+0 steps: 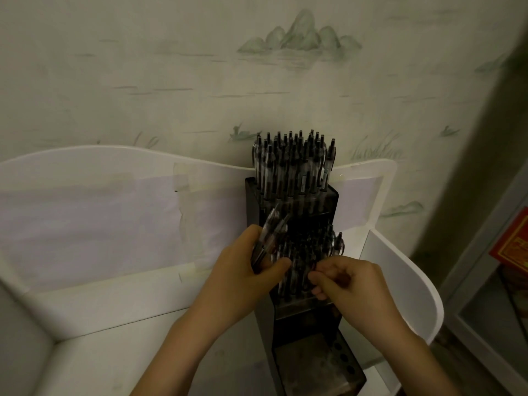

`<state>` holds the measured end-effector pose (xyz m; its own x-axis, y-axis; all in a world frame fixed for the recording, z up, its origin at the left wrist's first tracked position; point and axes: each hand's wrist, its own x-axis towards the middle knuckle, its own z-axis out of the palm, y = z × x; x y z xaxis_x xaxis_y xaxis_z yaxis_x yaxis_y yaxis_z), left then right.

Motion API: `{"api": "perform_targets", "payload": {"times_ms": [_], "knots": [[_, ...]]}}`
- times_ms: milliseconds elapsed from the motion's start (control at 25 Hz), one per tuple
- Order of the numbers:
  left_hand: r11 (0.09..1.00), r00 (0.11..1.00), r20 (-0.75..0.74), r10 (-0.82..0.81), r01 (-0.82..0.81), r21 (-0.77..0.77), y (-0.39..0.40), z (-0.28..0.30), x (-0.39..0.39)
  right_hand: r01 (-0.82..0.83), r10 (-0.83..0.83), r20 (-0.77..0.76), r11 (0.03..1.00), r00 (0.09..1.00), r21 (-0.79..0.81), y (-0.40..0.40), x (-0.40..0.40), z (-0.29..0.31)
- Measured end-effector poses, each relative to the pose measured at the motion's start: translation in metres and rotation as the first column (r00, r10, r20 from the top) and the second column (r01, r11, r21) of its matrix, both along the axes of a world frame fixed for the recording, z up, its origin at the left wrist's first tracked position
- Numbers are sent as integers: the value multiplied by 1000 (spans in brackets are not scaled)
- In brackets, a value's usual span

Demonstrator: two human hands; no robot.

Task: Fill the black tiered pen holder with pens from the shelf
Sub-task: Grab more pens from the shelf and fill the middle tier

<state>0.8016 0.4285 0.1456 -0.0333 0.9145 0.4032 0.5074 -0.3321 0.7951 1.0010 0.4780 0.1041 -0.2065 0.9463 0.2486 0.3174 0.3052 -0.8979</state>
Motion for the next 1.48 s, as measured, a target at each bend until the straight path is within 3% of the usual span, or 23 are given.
{"api": "perform_targets", "payload": {"times_ms": [160, 280, 480, 600, 720, 840, 920, 1040, 1200, 1320, 1480], "knots": [[1000, 1000, -12, -9, 9, -9, 2, 0, 0, 3, -2, 58, 1000, 998, -27, -3, 2, 6], [1000, 999, -27, -19, 19, -7, 1, 1, 1, 37, -42, 83, 997, 996, 60, -10, 4, 19], [998, 997, -50, -62, 61, -22, 1, 4, 9, 81, -48, -167, 978, 985, 195, -18, -3, 52], [994, 993, -40, -107, 106, -33, 2, 5, 21, -64, 96, -199, 985, 975, 163, -22, -14, 60], [992, 991, -42, -126, 126, -17, 2, 6, 27, -62, 87, -296, 994, 951, 92, -21, -13, 63], [995, 994, -41, -102, 102, -7, 1, 8, 23, 22, -4, -553, 999, 833, 25, -13, 4, 73], [997, 996, -16, -83, 82, -11, 1, 9, 18, 126, -56, -620, 990, 783, 70, -9, 18, 82], [999, 999, -9, -37, 37, 26, 4, 13, 15, 261, -134, -482, 943, 866, 206, -9, 26, 81], [999, 1000, -18, -14, 15, 29, 4, 16, 14, 221, -168, -183, 920, 969, 325, -11, 26, 59], [1000, 1000, -12, -3, 4, 24, 3, 16, 15, 194, -197, -34, 895, 980, 401, -9, 21, 43], [1000, 1000, 4, -12, 12, 19, 2, 19, 17, 166, -191, 22, 901, 981, 400, -4, 15, 32]]}}
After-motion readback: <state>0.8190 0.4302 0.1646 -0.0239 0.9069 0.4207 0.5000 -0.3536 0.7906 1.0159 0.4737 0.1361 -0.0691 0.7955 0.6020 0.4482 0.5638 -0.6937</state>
